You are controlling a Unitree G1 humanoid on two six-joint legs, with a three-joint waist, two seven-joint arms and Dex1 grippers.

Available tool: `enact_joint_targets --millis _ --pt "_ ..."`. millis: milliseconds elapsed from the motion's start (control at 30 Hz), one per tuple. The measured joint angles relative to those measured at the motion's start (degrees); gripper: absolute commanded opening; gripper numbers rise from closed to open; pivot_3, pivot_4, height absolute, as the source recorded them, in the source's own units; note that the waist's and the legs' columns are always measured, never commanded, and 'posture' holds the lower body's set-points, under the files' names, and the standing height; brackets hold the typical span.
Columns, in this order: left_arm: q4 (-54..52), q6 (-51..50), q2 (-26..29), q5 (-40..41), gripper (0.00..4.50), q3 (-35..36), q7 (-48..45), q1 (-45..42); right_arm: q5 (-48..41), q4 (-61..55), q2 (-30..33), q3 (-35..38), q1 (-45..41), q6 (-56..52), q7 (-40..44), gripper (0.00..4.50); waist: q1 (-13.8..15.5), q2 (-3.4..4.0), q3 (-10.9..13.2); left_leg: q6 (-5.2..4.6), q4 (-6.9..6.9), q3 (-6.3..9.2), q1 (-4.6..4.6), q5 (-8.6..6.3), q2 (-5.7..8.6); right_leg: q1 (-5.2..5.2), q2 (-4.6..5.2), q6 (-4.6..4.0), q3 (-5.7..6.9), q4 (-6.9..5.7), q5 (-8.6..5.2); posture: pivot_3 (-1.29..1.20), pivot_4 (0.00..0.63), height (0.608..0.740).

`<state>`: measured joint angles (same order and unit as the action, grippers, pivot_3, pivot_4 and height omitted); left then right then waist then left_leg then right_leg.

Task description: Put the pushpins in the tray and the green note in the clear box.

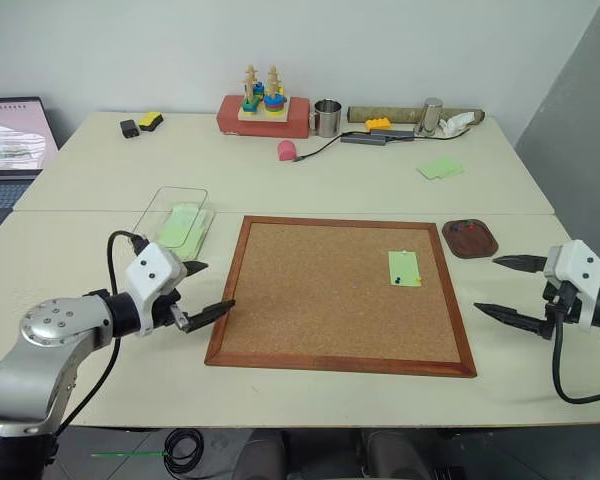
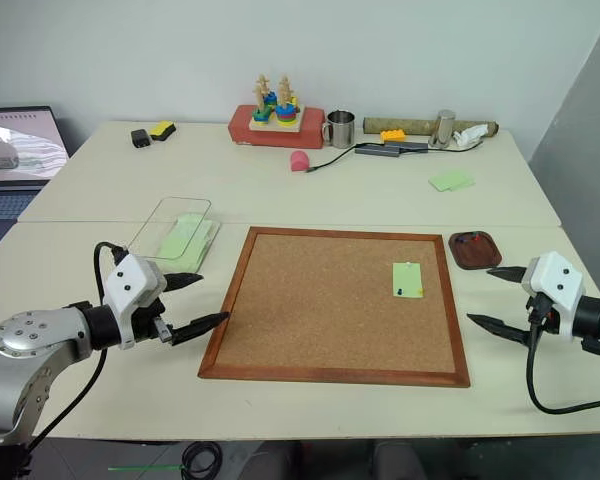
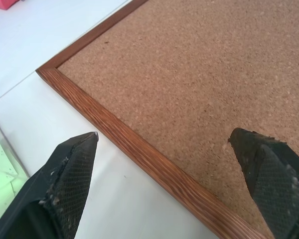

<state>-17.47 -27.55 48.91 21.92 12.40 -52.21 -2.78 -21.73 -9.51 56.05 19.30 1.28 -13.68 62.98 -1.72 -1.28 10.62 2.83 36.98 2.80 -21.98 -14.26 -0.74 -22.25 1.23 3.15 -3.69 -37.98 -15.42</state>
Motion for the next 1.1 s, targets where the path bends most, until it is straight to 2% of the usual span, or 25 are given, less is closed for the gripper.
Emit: enact_joint_targets --millis 33,100,133,233,300,333,567,667,800,933,1100 --pt "0.2 0.0 0.0 0.3 4.5 -0.2 -0.4 -0.7 -0.2 -0.7 -0.2 0.5 0.7 -0.5 -0.3 4.47 0.0 0.0 0.0 0.0 0.0 0.01 0.0 0.0 -0.01 0.0 0.0 0.0 0.01 0.01 0.0 0.0 0.15 0.74" --pt "0.3 0.3 -0.2 0.8 4.14 -0.9 -1.4 -2.0 -0.7 -2.3 -0.4 1.4 1.9 -1.1 -0.7 4.5 0.0 0.0 0.0 0.0 0.0 0.0 0.0 0.0 0.0 0.0 0.0 0.0 -0.01 0.01 0.0 0.0 0.15 0.74" --pt "0.3 0.5 -0.4 0.9 4.1 -1.2 -1.8 -2.5 -1.1 -2.9 -0.6 1.9 2.4 -1.4 -0.9 4.5 0.0 0.0 0.0 0.0 0.0 0.0 0.0 0.0 0.0 0.0 0.0 0.0 0.0 0.01 0.0 0.0 0.15 0.74" --pt "0.3 0.7 -1.5 1.0 3.41 -3.6 -2.5 -5.2 -2.1 -5.0 -1.1 3.3 4.4 -2.5 -1.7 4.5 0.0 0.0 0.0 0.0 0.01 0.02 0.0 0.0 0.0 0.02 0.0 0.0 0.01 -0.01 0.0 0.0 0.15 0.74" --pt "0.4 0.7 -2.7 0.9 3.11 -5.7 -2.4 -7.2 -2.3 -6.2 -1.7 4.0 4.9 -3.2 -2.2 4.5 0.0 0.0 0.0 0.0 0.03 0.0 0.0 0.0 0.01 0.02 0.0 0.02 -0.01 0.0 0.01 0.0 0.15 0.74" --pt "0.6 0.7 -3.9 0.7 2.79 -6.9 -2.1 -8.7 -2.5 -6.9 -2.2 4.3 5.1 -3.6 -2.7 4.5 0.1 0.0 0.0 0.0 0.03 0.01 0.0 0.0 0.02 0.02 0.0 0.03 -0.01 0.0 0.01 0.0 0.15 0.74" --pt "4.8 2.6 -12.6 -2.8 1.45 -15.6 1.0 -14.8 -4.2 -11.5 -5.0 4.4 6.3 -6.4 -6.0 4.5 0.0 -0.02 0.0 0.0 0.02 0.02 -0.02 0.0 0.03 0.01 -0.01 0.03 -0.02 0.01 0.03 0.0 0.15 0.74" --pt "9.3 5.0 -17.1 -5.2 0.75 -18.7 2.7 -18.1 -5.3 -13.6 -6.1 4.1 6.1 -8.7 -7.9 4.5 0.0 -0.02 0.0 0.0 0.05 0.05 -0.01 0.01 0.04 0.03 -0.02 0.03 0.0 -0.01 0.04 0.0 0.15 0.74" --pt "16.2 9.1 -22.1 -8.3 0.06 -22.2 3.4 -22.1 -6.1 -15.6 -6.8 0.9 3.5 -12.1 -10.7 4.5 -0.1 -0.02 0.0 0.0 0.06 0.02 -0.01 0.01 0.06 0.04 -0.02 0.08 -0.04 0.0 0.07 0.0 0.15 0.74" --pt "25.3 13.5 -27.9 -10.9 0.06 -25.2 3.9 -25.2 -5.9 -14.9 -9.2 -5.9 -4.7 -14.5 -13.6 4.5 -0.1 -0.02 0.0 0.0 0.06 0.02 -0.02 0.01 0.06 0.01 -0.03 0.04 -0.04 -0.02 0.1 0.0 0.15 0.74" --pt "32.8 17.1 -30.6 -11.9 0.06 -25.7 3.8 -26.0 -3.4 -9.8 -11.9 -12.6 -13.7 -15.4 -15.8 4.5 0.0 -0.02 0.0 0.0 0.04 0.07 -0.07 0.01 0.07 -0.03 -0.03 -0.16 0.01 0.01 0.22 0.0 0.15 0.74"
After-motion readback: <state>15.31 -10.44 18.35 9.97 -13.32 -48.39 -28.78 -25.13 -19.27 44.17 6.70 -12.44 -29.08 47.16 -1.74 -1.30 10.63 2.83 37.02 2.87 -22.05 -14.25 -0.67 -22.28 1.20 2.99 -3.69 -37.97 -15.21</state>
